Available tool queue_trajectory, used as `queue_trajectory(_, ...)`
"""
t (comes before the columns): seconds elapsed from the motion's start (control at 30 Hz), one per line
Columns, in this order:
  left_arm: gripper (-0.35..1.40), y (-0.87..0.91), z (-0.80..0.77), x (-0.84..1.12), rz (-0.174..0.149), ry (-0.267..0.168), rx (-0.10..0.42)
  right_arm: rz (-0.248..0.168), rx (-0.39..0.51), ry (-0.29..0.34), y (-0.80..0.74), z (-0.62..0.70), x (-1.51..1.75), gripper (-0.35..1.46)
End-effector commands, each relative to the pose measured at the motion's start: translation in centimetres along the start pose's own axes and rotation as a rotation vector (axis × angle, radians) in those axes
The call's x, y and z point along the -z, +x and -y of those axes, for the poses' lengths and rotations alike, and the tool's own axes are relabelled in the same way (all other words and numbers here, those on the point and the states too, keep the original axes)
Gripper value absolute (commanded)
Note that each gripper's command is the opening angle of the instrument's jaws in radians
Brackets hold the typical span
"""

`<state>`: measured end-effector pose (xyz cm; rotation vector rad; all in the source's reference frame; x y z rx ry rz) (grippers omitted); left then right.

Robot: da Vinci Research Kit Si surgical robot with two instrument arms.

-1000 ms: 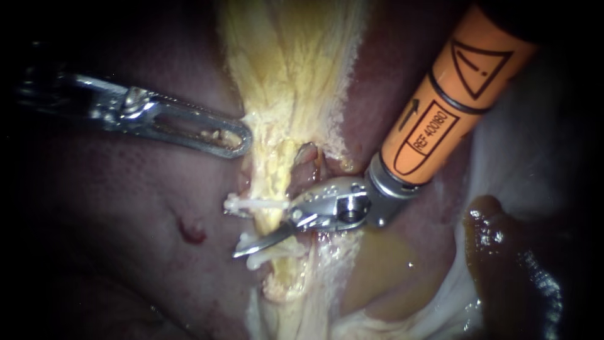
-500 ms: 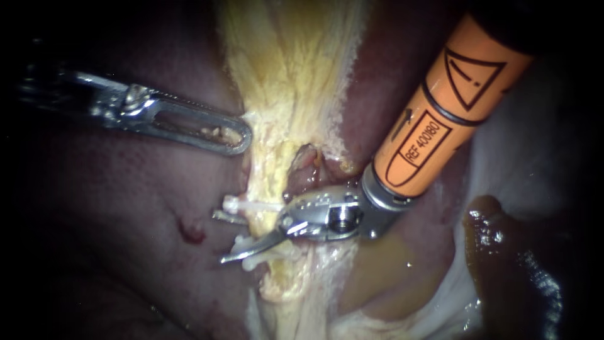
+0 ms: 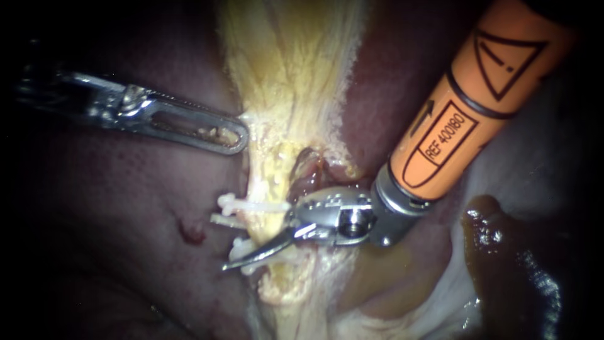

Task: Go to the cutting position left tube

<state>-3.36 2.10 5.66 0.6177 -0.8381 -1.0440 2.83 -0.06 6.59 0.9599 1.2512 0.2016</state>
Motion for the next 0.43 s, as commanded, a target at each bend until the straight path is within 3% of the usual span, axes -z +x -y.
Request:
queue_trajectory(0.03, -0.35, 0.0, 0.0, 0.0, 0.0, 0.0, 0.0, 0.0, 0.0, -0.004, -0.02, -0.01, 0.0, 1.44)
queue_trajectory(0.43, -0.35, 0.0, 0.0, 0.0, 0.0, 0.0, 0.0, 0.0, 0.001, -0.005, -0.03, -0.03, 0.01, 1.44)
